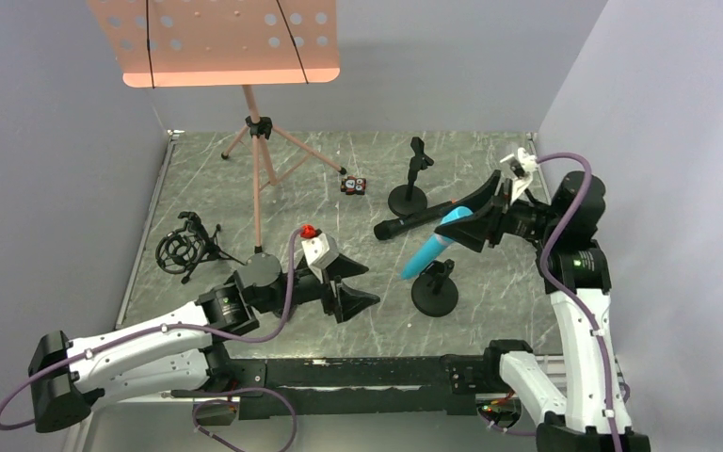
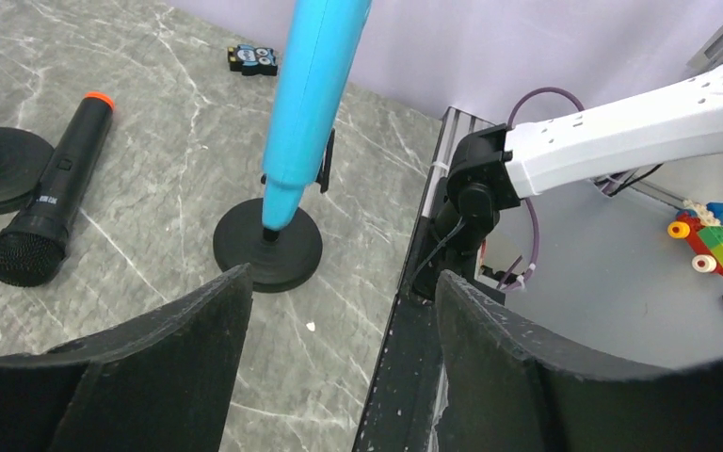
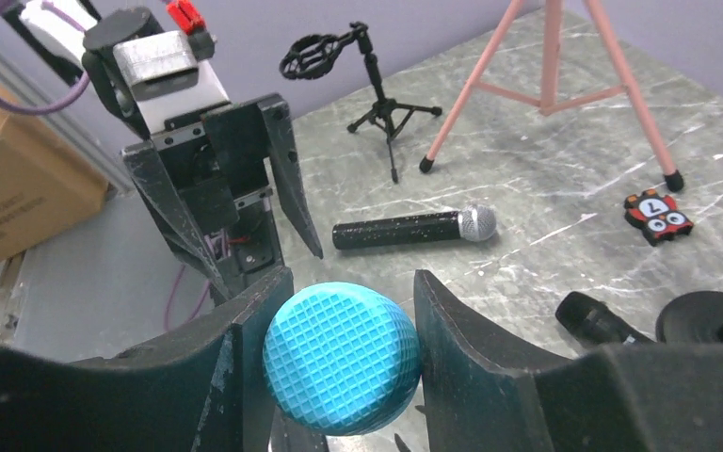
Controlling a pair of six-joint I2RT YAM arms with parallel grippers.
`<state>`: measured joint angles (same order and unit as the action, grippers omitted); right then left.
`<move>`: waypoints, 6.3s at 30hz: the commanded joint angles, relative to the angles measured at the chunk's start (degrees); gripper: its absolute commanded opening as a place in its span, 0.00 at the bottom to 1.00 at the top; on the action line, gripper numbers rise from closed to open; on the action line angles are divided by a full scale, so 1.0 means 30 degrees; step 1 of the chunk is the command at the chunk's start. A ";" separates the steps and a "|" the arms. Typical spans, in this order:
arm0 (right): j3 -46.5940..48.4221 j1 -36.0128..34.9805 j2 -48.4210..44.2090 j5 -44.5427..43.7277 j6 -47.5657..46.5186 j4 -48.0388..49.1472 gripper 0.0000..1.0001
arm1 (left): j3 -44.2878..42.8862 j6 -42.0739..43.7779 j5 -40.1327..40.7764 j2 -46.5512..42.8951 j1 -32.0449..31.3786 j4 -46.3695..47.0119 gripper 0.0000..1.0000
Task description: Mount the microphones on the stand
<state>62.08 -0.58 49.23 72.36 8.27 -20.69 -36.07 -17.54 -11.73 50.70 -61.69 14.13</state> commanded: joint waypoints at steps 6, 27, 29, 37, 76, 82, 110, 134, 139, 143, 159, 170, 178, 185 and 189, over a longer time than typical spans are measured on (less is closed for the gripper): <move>0.3184 0.2681 -0.0253 0.0934 0.1027 -0.1371 0.07 | -0.0934 0.0942 -0.1528 0.2347 -0.0053 0.1058 0.64; 0.7832 0.3815 0.0796 -0.2491 -0.4900 -0.9437 0.07 | -0.5694 0.8167 -0.2523 1.1108 -0.0530 0.3714 0.24; 0.7692 0.4025 0.0800 -0.2326 -0.4717 -0.9288 0.07 | -0.5904 0.8139 -0.2754 1.1428 -0.0530 0.3900 0.24; 0.7217 0.4512 0.0715 -0.1571 -0.4313 -0.8842 0.07 | -0.6481 0.7860 -0.3562 1.2323 -0.0530 0.4200 0.22; 0.7693 0.4598 0.0616 -0.1516 -0.5031 -1.0469 0.07 | -0.4586 0.4262 0.0971 0.9399 -0.1261 0.4319 0.10; 0.7649 0.4591 0.0641 -0.1583 -0.5214 -1.0653 0.07 | -0.5491 0.4269 0.0765 1.0308 -0.1284 0.3519 0.03; 0.5995 0.4589 0.0493 -0.1150 -0.4797 -0.9765 0.07 | -0.5923 0.3712 0.0888 1.2474 -0.1438 0.3860 0.29; 0.2919 0.4559 0.1364 -0.1074 -0.6943 -1.0857 0.07 | -0.6323 0.3595 0.0366 1.2931 -0.1438 0.3933 0.37; 0.2308 0.4536 0.1427 -0.1191 -0.7355 -1.1094 0.07 | -0.6403 0.3591 0.0305 1.2984 -0.1438 0.3988 0.37; 0.1478 0.4286 0.1666 -0.1524 -0.8159 -1.1556 0.07 | -0.6323 0.3547 0.0247 1.2883 -0.1438 0.4100 0.37; -0.0905 0.3633 0.1933 -0.2840 -0.9488 -1.1048 0.07 | -0.3805 0.3240 0.0873 1.0717 -0.1438 0.5101 0.48; -0.1042 0.1721 0.3003 -0.4272 -0.9161 -1.0798 0.07 | -0.1045 0.3368 0.2644 0.7883 -0.1409 0.5532 0.74; -0.0887 0.1203 0.4254 -0.4640 -0.9176 -1.1184 0.08 | 0.1087 0.2987 0.4297 0.5800 -0.1409 0.7706 0.99; -0.0715 0.1101 0.4513 -0.4268 -0.9664 -1.1387 0.12 | 0.0257 0.2475 0.3578 0.5607 -0.1380 0.6193 0.99; 0.0051 0.1102 0.4253 -0.3940 -1.0025 -1.1721 0.23 | 0.0296 0.1901 0.3111 0.5353 -0.1380 0.6112 0.99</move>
<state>60.88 3.16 61.54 65.45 -17.93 -52.01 -33.19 -9.34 -0.38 68.71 -65.63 31.68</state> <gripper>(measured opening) 0.517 0.993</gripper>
